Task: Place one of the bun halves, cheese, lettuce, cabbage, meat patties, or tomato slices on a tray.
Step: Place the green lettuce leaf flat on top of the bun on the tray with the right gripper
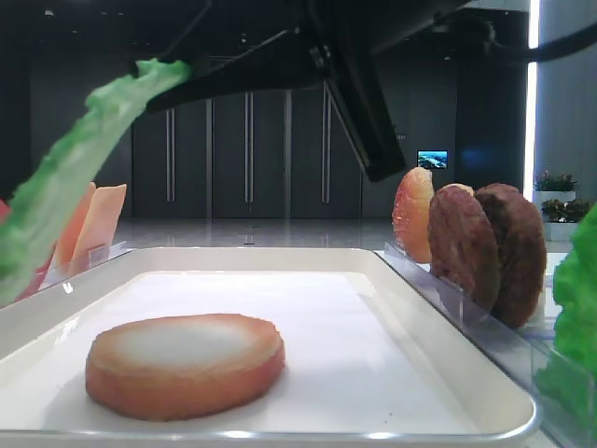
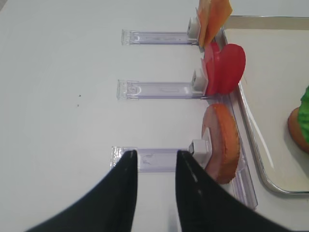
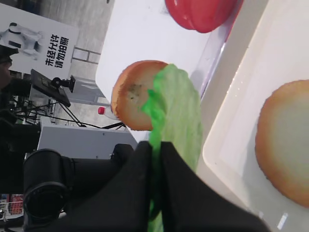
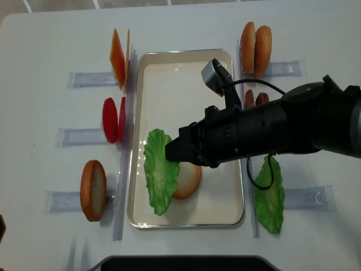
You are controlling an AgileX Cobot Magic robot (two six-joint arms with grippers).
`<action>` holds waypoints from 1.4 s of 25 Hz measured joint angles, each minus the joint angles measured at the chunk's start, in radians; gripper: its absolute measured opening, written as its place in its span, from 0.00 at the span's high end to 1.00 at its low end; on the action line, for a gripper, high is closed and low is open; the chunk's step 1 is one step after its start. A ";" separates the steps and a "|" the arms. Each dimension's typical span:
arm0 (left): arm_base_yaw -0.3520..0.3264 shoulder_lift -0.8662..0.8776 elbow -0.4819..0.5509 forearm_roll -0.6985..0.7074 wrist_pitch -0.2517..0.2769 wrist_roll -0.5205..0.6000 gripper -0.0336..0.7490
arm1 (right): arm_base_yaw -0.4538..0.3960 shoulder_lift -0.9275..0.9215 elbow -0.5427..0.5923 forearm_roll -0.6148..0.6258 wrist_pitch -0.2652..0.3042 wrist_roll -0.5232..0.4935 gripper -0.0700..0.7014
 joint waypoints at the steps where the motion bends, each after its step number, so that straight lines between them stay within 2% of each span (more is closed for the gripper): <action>1: 0.000 0.000 0.000 0.000 0.000 0.000 0.69 | -0.006 0.004 0.000 0.000 0.000 -0.005 0.89; 14: 0.000 0.000 0.000 0.000 0.000 0.000 0.69 | -0.013 0.006 0.000 0.000 -0.031 -0.017 0.89; 30: 0.000 0.000 0.000 0.000 0.000 0.000 0.69 | -0.013 0.006 0.001 0.000 0.014 -0.011 0.89; 35: 0.000 0.000 0.000 0.000 0.000 0.000 0.69 | -0.038 0.006 0.020 0.001 0.040 -0.012 0.89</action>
